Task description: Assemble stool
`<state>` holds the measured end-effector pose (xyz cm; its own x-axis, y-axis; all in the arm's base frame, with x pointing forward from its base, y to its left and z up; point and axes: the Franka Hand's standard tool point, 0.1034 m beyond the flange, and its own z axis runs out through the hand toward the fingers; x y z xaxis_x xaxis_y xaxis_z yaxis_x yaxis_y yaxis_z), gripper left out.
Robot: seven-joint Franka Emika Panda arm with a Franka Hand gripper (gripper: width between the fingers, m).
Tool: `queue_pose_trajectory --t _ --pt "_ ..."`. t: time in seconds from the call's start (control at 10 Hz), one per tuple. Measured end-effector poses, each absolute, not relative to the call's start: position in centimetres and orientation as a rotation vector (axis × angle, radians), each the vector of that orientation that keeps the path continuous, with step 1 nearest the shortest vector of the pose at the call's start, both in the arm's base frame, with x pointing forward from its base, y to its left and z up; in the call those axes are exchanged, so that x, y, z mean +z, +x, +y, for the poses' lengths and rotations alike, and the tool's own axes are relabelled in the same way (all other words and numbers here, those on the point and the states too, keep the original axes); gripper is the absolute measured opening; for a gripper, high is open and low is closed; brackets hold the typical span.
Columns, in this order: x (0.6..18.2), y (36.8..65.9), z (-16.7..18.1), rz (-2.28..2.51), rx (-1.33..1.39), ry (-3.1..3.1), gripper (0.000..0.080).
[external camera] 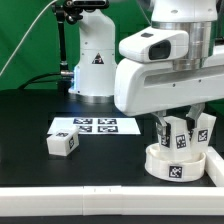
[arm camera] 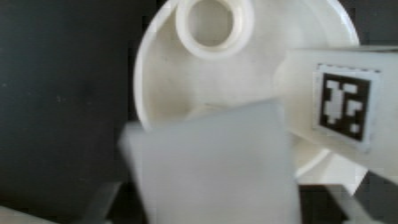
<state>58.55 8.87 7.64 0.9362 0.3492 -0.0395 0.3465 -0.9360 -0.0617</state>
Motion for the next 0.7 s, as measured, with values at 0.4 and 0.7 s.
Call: queue_pose_trajectory --t 0.4,0.7 --pt "7.62 58.55 8.81 -0.499 0.079 -3.047 0.0344" --pt "7.54 58.57 8.64 -0.077 0.083 -3.092 0.0344"
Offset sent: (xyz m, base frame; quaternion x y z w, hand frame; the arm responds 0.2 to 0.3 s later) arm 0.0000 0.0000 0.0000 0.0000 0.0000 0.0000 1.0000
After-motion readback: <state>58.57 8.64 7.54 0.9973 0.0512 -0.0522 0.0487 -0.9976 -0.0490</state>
